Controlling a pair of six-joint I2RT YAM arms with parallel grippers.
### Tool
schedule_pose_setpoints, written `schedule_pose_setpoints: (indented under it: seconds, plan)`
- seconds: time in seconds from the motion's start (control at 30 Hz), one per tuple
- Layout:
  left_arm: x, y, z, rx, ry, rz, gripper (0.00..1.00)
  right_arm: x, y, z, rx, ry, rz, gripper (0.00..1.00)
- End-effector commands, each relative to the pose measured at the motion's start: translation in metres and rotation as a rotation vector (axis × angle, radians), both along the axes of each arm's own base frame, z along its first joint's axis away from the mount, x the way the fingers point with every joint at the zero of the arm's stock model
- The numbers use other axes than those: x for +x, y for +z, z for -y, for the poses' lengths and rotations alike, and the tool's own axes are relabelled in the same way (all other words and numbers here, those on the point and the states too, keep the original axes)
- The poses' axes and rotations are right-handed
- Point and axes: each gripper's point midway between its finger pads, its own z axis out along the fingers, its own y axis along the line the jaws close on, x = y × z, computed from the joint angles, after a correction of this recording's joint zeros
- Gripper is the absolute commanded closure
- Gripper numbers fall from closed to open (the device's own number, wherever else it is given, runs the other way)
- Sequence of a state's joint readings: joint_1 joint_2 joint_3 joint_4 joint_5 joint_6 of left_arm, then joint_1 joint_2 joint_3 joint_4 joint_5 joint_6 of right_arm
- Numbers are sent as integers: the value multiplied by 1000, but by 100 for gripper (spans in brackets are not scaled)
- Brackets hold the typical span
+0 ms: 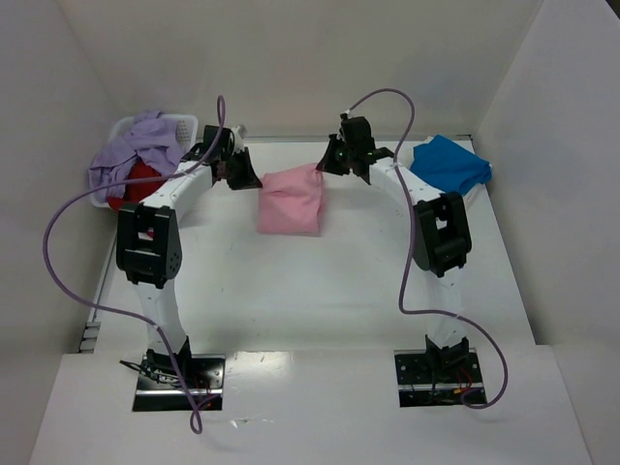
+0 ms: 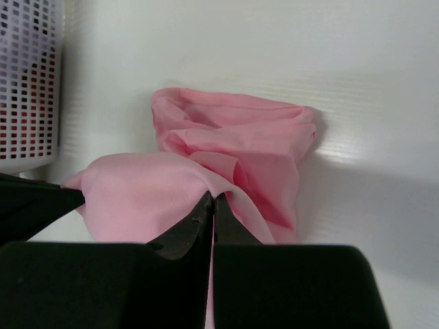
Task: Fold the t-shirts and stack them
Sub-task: Grab one side of the 2/3 rectangular tshirt with both arms
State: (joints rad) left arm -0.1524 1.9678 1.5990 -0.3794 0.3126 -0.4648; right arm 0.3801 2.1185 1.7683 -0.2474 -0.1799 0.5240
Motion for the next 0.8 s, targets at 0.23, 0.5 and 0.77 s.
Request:
schedule_pose_setpoints:
  seconds: [0.23, 0.5, 0.77]
  plan:
    - [46, -4, -3, 9, -57, 76, 61, 37, -26, -5, -23, 33, 11, 74]
    - [62, 76, -18, 29, -71, 262, 13, 56, 29, 20, -48, -29, 113, 48]
    - [18, 125, 1, -97, -159, 340, 16, 19, 106, 24, 34, -11, 212, 76]
